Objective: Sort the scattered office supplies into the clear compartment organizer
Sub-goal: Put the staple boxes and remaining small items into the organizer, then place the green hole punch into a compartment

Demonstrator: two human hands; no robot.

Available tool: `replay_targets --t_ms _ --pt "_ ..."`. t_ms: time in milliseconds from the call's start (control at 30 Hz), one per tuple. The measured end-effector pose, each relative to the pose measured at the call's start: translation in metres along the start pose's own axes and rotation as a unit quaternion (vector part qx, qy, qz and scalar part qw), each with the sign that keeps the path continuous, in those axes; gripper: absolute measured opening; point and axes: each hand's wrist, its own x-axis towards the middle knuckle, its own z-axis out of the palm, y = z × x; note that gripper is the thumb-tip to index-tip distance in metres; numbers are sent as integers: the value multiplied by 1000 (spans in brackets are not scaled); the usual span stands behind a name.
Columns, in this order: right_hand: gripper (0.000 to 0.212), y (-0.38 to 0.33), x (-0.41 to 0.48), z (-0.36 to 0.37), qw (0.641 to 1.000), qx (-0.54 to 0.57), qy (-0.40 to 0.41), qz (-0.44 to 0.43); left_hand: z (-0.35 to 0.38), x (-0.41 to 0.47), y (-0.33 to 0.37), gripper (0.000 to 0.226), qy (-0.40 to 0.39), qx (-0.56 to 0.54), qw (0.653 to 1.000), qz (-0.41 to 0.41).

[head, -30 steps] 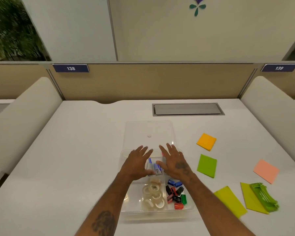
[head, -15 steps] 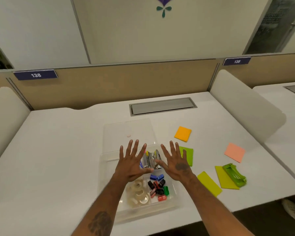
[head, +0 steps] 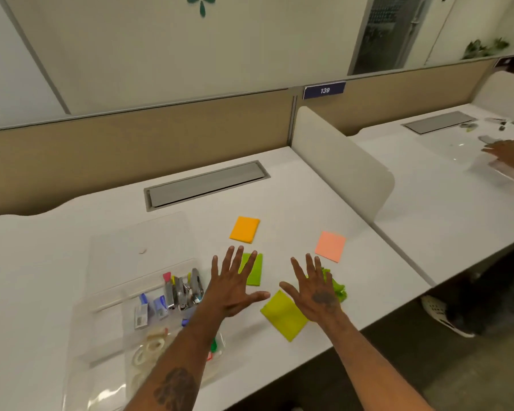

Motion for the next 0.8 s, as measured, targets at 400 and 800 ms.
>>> replay_targets --t_ms 400,800 --pt "66 120 8 22 997 -8 -76 5 37 74 121 84 -86 -48 995 28" --pt "56 136 15 28 997 58 -54 -26 56 102 176 41 -80 -209 970 -97"
